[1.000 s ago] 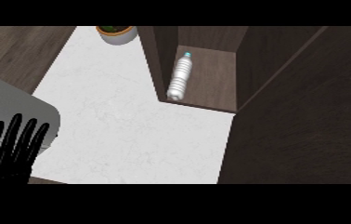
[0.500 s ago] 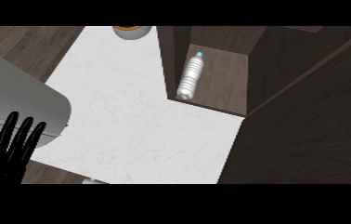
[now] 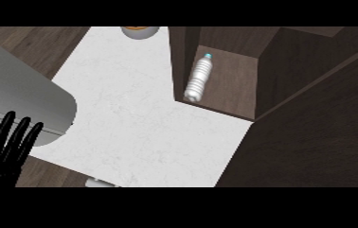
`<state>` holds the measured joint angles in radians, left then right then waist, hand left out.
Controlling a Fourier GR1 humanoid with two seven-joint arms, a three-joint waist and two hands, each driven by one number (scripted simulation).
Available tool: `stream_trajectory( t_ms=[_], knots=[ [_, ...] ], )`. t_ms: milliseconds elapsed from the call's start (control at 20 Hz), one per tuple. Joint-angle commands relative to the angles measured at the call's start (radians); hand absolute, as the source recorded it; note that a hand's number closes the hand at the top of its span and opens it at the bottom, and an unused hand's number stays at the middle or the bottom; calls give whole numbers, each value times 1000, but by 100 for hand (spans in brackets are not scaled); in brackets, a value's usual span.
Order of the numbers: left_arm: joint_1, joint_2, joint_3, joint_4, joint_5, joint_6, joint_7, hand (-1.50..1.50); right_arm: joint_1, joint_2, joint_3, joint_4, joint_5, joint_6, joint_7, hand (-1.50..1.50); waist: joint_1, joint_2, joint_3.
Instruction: Pick up the bottled water, place it into the cabinet and close the cabinet
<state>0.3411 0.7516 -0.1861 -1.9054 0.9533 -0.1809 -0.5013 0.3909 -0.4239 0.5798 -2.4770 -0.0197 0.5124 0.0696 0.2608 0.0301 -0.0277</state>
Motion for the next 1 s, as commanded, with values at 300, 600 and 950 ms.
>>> stream_trajectory(
  t_ms=[300,600,950],
  knots=[
    [-13,23,29,19,16,-22,9,-150,-157,42,124,20,-4,27,136,150,-12,4,-1],
    [-8,19,35,22,33,-37,5,-150,-153,76,117,56,-59,17,157,150,-10,16,-1],
    [-21,30,51,22,36,-53,3,-150,-150,88,128,104,-192,56,139,150,33,40,1]
  ],
)
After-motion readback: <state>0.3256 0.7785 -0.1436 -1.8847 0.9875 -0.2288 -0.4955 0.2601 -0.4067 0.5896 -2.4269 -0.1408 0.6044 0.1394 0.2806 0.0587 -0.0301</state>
